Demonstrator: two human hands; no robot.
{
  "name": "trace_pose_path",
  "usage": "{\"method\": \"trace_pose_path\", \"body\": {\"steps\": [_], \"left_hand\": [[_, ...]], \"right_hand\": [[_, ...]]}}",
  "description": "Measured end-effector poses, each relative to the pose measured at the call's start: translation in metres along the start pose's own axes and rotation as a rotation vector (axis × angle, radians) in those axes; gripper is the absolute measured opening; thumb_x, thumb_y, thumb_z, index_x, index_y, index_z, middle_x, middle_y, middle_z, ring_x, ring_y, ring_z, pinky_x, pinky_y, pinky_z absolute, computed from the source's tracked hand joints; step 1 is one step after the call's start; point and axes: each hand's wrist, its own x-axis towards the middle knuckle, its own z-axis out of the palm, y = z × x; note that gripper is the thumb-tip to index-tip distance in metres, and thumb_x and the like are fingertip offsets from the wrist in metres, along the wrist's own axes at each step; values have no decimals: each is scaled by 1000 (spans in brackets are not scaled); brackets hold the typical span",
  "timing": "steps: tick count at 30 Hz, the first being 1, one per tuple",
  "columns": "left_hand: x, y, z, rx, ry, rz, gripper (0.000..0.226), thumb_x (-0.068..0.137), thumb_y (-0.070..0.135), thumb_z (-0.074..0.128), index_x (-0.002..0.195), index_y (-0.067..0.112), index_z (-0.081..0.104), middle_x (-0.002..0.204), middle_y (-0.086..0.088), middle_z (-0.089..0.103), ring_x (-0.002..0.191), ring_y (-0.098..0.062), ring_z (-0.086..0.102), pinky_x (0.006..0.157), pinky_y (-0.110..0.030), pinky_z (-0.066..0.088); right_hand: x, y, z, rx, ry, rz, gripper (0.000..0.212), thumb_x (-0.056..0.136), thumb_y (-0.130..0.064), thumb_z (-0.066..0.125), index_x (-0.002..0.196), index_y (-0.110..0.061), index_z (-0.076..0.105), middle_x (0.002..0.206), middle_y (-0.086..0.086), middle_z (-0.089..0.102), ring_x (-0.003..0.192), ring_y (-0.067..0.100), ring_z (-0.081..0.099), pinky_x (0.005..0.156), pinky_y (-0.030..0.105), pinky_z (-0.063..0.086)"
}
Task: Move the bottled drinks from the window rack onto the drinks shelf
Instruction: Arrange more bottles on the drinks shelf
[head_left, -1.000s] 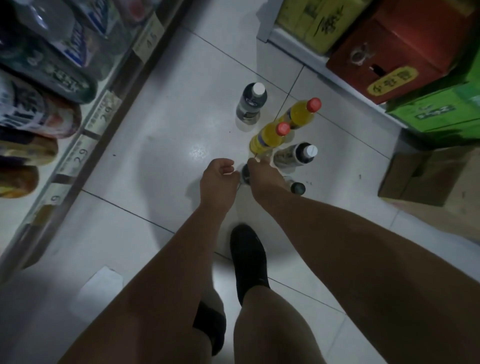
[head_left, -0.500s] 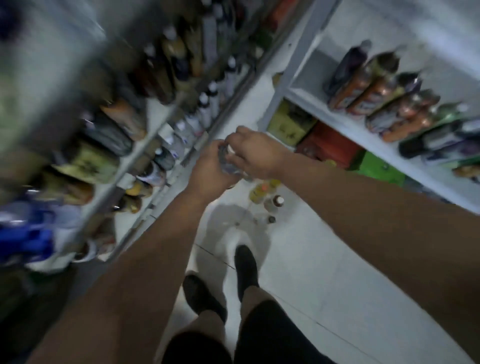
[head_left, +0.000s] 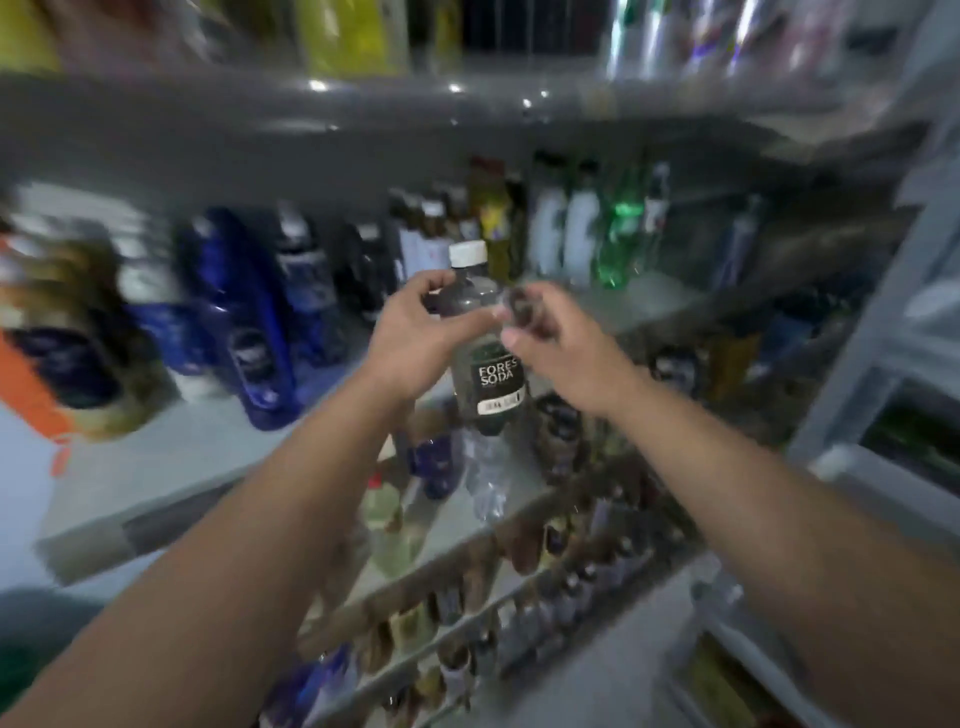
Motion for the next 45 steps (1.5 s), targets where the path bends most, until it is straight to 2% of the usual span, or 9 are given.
{"method": "trace_pose_path", "body": {"steps": [4,7,10,16,22,27,31,40,45], "left_hand": [[8,55,-45,41,73,40,67,56,49,84,113,19,65,103,1,75,97,-20,71,90,-42,56],[3,61,-69,52,78,47,52,68,37,83,113,16,66,98,1,76,90,-14,73,76,-26,56],[3,47,-90,-4,77,42,31,80,19,78,109,14,67,96,1,76,84,-11,73,65,-14,53],[23,0,-120,-51,76,2,43,78,13,80,116,21,62,101,1,75,93,-12,72,72,-17,55],[47,-51,-118,0,82,-73,89,61,43,81,139,18,46,126,6,64,117,-10,61,103,-38,49],[62,-84,-107,-38,169,-128,62,72,29,73,128,16,49,124,-2,64,118,-17,61,103,-49,48],[74,-100,-105,-74,215,-130,42,84,-11,60,121,8,53,124,-14,63,119,-28,60,102,-50,48],[79,-105,-95,-117,265,-193,40,83,-19,56,121,-5,53,120,-23,63,115,-33,60,103,-42,47],[69,-100,-97,-104,239,-158,31,87,-15,53,115,-3,58,114,-19,66,103,-26,64,88,-26,53]], "right_hand": [[28,-36,28,195,-152,-80,60,70,-62,74,119,-32,57,112,-11,72,105,4,68,85,27,56],[41,-50,56,323,-211,-98,53,69,-55,83,114,-46,57,109,-21,71,101,0,68,75,15,55],[53,-46,87,322,-232,-84,57,63,-60,85,109,-61,51,114,-23,67,107,0,65,84,25,57],[75,-22,150,311,-85,7,59,58,-54,87,105,-58,53,106,-25,69,97,-4,67,78,21,55],[96,18,179,280,135,110,55,53,-45,85,102,-38,61,97,-14,73,90,1,70,76,22,57],[137,41,184,178,172,149,54,66,-16,84,112,-26,56,104,-5,71,95,13,68,83,36,57],[178,58,189,208,176,148,50,74,3,80,111,-21,57,101,-4,70,92,14,66,71,17,53],[201,73,195,190,145,141,56,67,-2,85,116,-13,60,107,3,71,100,19,67,87,34,55],[172,65,181,16,160,51,51,75,-19,82,121,-17,60,112,0,71,101,15,66,86,27,52]]}}
